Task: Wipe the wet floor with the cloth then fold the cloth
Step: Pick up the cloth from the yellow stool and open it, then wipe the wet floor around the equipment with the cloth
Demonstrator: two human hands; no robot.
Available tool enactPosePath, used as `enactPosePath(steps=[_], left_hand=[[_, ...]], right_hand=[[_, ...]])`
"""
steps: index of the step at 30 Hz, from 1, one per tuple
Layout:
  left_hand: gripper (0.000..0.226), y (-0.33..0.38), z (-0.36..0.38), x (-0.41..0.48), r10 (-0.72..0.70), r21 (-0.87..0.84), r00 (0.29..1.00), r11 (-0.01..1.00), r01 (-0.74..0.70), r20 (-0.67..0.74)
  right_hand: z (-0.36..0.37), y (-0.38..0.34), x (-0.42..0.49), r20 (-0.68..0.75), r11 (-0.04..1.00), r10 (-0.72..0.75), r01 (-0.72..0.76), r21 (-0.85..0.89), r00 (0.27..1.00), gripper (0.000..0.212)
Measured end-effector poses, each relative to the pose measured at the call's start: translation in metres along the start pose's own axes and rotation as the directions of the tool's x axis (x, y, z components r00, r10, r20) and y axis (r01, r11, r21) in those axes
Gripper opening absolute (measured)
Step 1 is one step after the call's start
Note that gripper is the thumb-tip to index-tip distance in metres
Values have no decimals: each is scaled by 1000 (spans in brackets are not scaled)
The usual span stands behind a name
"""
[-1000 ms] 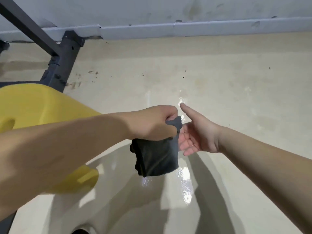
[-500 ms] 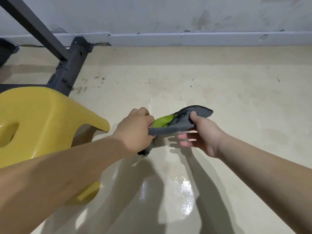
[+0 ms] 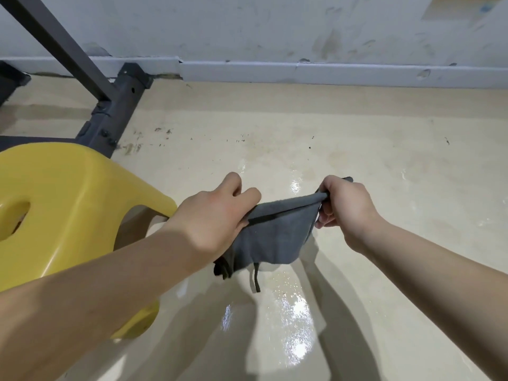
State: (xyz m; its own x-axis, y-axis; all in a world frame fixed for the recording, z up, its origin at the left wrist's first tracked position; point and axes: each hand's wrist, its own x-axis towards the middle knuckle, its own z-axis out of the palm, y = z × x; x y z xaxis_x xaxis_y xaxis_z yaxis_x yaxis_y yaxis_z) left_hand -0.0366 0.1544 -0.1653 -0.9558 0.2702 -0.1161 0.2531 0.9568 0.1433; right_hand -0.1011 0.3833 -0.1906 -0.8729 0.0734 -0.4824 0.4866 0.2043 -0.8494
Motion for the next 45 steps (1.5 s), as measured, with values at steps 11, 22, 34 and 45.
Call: enactPosePath(steps=[11, 22, 34, 45], left_hand=[[30, 3, 5, -28, 172, -558, 827, 807, 193, 535], [25, -20, 35, 35, -72, -335, 847, 898, 285, 527], [90, 132, 169, 25, -257, 94, 545, 947, 308, 798], [62, 59, 237, -12, -21, -40, 921, 998, 39, 389]], right_hand=[[-48, -4, -20, 632, 655, 634, 124, -745, 446, 21], [-44, 35, -3, 283, 752, 538, -300, -587, 794, 66], [-86, 119, -5, 197, 402, 170, 115, -909, 966, 29], [-115, 190, -7, 149, 454, -237, 245, -857, 960, 25]])
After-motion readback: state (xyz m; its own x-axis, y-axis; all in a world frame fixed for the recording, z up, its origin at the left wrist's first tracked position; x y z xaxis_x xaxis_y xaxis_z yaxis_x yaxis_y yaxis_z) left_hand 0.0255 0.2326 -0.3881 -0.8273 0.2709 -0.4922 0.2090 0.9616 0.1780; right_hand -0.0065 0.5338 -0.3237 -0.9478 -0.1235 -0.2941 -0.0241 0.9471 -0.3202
